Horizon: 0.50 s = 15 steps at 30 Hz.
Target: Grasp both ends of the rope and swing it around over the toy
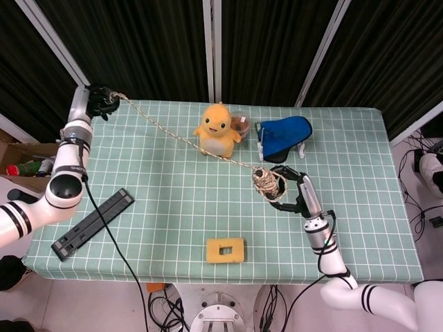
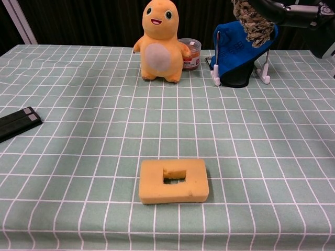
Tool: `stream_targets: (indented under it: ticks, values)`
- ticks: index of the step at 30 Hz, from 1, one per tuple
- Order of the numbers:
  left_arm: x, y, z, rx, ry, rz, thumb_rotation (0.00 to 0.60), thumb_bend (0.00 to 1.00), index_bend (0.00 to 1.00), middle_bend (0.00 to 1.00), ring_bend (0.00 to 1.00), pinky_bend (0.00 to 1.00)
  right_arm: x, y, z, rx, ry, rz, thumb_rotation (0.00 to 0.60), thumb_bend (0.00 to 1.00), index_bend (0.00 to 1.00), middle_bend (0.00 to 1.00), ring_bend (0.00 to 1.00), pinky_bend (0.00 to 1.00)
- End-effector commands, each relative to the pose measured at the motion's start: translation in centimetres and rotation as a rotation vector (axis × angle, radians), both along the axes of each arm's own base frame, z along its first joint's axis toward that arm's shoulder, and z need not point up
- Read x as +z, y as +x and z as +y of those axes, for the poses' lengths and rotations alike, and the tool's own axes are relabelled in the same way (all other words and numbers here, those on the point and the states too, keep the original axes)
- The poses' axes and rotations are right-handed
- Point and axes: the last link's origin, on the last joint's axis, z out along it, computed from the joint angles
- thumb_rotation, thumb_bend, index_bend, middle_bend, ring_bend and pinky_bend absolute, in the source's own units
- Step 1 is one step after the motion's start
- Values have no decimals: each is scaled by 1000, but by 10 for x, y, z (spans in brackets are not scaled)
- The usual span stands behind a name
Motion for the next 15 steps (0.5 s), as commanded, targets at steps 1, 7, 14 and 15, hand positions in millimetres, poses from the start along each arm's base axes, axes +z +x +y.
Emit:
stream_targets:
  ticks: [1,7,14,15]
  values:
    - [2,-9,-4,-7,-1,-13,600,559,761,756,678,698,4,-5,-1,-17,-5,0,600,695,788,629,607,823]
    - [0,-29,-20,-50,-55,-62,600,560,761,757,678,698,11,-15,-1,-44,-20,-14,600,695,788,629,607,823]
    - [2,-50,-41,-92,-100,-37,600,559,761,757,679,699,23,-19,-5,-68,-69,-49,600,696,788,629,607,823]
    - [2,-52,-44,-96,-104,-32,600,559,762,757,679,699,25,-19,-6,-74,-75,-56,600,696,788,629,607,823]
